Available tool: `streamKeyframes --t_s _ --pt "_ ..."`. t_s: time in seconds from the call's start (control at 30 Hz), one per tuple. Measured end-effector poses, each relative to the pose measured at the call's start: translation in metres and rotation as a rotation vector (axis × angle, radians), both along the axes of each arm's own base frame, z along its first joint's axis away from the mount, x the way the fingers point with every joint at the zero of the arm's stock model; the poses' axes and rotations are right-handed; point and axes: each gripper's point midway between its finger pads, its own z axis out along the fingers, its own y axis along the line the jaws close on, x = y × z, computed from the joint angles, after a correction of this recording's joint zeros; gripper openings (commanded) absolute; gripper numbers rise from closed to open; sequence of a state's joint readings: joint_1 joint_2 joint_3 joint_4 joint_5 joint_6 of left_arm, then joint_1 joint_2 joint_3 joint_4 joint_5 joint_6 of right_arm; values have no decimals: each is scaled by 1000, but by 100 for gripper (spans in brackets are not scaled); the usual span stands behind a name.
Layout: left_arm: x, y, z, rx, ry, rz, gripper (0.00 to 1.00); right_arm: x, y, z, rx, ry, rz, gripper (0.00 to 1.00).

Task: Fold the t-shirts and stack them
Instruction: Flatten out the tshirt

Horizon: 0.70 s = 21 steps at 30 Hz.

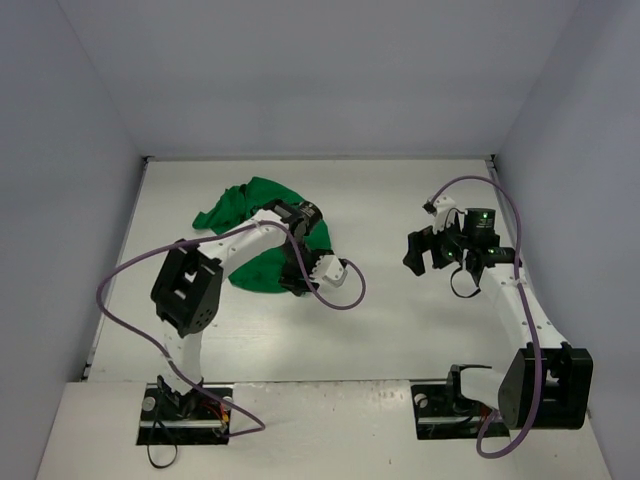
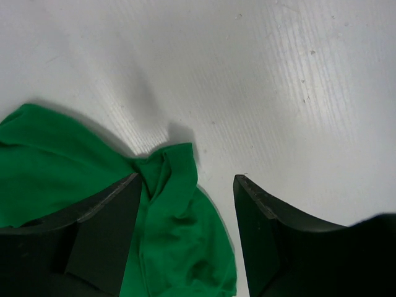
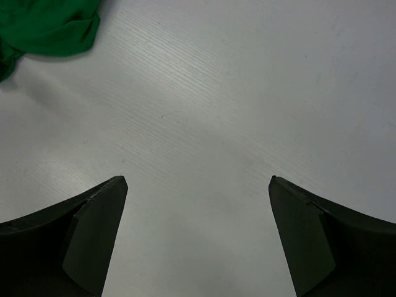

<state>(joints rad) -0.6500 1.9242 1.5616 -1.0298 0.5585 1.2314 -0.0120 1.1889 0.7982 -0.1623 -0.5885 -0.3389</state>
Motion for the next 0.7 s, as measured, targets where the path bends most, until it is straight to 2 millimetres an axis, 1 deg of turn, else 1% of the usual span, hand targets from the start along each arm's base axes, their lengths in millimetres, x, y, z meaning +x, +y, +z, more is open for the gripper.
streamKeyframes --t_s 0.1,0.17,0.27,0.37,0.47,0.5,0.6,0.63,0.7 --pt "0 1 -17 34 24 -30 54 0 0 0 0 0 0 97" --pt "-1 4 -25 57 35 -45 53 0 0 0 -1 0 0 97" --pt "0 8 -31 83 34 -59 52 0 0 0 -1 -1 -1 97" --pt "1 12 -34 105 26 -70 48 0 0 0 -1 0 0 97" --pt "3 16 -39 128 27 -71 34 0 0 0 -1 -1 0 97" --pt "3 17 -40 135 27 -71 27 0 0 0 -1 -1 0 97" --pt "5 20 -45 158 26 -70 10 0 -1 0 -5 -1 -3 97" --pt "5 21 -45 165 24 -66 6 0 -1 0 -5 -1 -4 97" --pt "7 23 -44 177 16 -58 2 0 -1 0 -6 0 -5 97"
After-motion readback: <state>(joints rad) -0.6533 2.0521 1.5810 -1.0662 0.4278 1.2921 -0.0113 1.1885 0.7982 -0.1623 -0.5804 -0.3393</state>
